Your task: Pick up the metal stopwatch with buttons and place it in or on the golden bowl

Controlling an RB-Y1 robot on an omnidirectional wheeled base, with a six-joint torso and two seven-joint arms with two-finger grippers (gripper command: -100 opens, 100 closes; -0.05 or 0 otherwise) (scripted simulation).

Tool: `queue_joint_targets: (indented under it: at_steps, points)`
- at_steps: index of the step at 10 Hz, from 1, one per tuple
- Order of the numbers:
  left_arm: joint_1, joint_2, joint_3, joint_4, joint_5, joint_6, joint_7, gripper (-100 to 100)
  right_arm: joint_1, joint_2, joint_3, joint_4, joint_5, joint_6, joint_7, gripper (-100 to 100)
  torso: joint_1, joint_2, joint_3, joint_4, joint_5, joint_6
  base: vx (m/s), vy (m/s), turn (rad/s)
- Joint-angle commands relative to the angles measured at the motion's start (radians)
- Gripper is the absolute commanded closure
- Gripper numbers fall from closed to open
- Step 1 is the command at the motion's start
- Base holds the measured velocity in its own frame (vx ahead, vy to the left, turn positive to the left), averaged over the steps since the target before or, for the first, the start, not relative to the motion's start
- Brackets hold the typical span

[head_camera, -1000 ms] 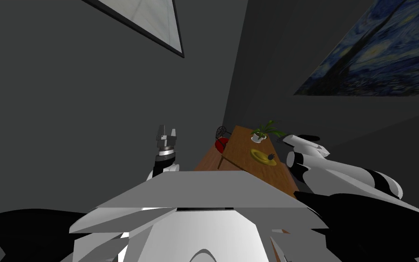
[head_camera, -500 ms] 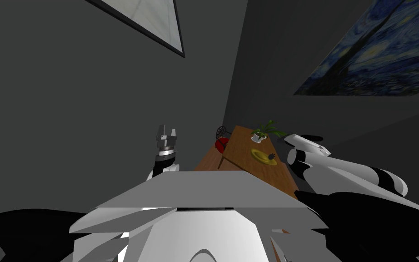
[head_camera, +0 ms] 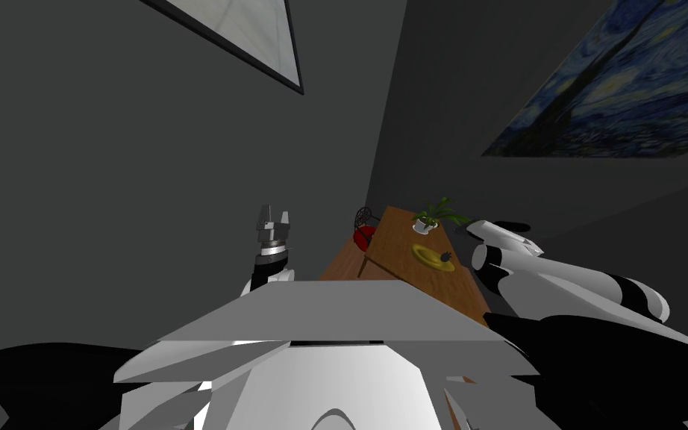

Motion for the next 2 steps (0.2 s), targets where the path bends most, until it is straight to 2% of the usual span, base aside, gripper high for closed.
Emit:
queue_joint_targets:
  at_steps: [1,2]
  points:
    - [0.0,0.0,0.0,0.0,0.0,0.0,0.0,0,0.0,0.0,0.0,0.0,0.0,0.0,0.0,0,0.0,0.0,0.0,0.0,0.0,0.0,0.0,0.0,0.0]
    - [0.0,0.0,0.0,0.0,0.0,0.0,0.0,0,0.0,0.0,0.0,0.0,0.0,0.0,0.0,0,0.0,0.0,0.0,0.0,0.0,0.0,0.0,0.0,0.0]
